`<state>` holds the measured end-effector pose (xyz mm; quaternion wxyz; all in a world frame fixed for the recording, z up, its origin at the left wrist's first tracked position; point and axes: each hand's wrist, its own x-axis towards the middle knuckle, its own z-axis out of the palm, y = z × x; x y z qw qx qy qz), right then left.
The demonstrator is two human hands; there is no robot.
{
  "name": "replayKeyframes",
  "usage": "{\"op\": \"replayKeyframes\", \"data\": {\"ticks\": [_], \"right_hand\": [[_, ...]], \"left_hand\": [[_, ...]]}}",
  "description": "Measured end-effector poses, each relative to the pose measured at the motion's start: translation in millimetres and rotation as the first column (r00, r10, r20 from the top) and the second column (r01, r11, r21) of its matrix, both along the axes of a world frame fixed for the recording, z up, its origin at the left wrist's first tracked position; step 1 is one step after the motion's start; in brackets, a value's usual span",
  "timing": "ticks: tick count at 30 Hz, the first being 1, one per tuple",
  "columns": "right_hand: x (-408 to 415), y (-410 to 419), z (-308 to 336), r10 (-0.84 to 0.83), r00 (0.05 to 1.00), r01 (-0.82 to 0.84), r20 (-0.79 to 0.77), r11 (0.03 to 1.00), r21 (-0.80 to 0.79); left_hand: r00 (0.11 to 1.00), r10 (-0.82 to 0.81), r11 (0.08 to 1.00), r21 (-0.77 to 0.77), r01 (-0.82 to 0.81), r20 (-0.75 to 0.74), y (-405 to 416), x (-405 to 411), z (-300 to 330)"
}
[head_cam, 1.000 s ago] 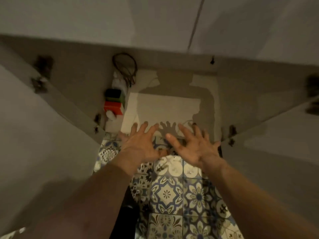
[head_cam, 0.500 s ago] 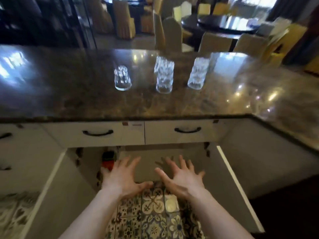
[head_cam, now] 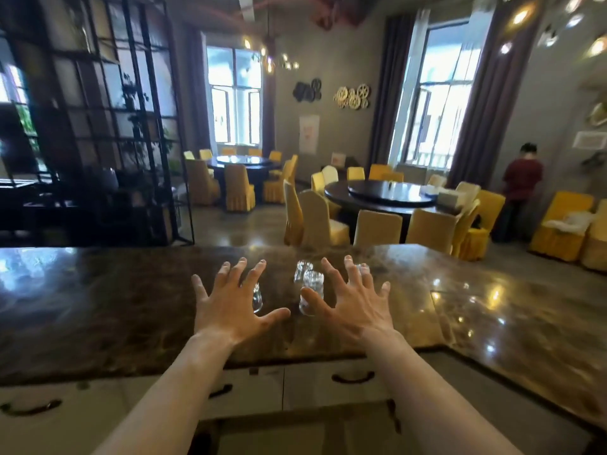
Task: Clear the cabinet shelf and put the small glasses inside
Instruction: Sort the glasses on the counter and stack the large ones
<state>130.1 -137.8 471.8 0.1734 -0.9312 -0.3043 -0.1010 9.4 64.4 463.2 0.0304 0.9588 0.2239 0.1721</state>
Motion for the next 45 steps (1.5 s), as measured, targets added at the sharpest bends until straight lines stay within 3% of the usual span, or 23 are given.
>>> {"op": "replayKeyframes", "data": {"ticks": [5,21,32,35,38,42,45], "right_hand": [[9,0,10,0.007,1.000,-0.006,0.021,1.000,-0.019],[74,-25,-41,0.023,0.997,-0.028,-0.071,0.997,-0.076],[163,83,-87,0.093,0.995,-0.102,-0.046,0.950,-0.295],[191,129,-89,0.178,0.984,-0.164,-0.007,0.890,-0.426],[214,170,-88,0.270,0.962,-0.195,0.031,0.767,-0.611],[233,198,-101,0.344,0.939,-0.185,0.017,0.548,-0.816],[239,206,-114,0.378,0.926,-0.165,0.005,0.416,-0.894]], "left_hand": [[1.000,-0.007,0.999,0.039,0.007,0.002,-4,7,17],[0.994,0.022,0.998,0.060,-0.016,-0.102,-17,57,-30],[0.982,0.010,0.999,-0.033,-0.016,-0.190,97,150,-95],[0.959,-0.048,0.999,-0.027,0.042,-0.281,138,182,-106],[0.913,-0.120,0.990,0.016,0.137,-0.391,174,213,-113],[0.745,-0.208,0.954,0.038,0.299,-0.634,199,247,-126],[0.641,-0.219,0.920,0.063,0.387,-0.735,201,262,-133]]}}
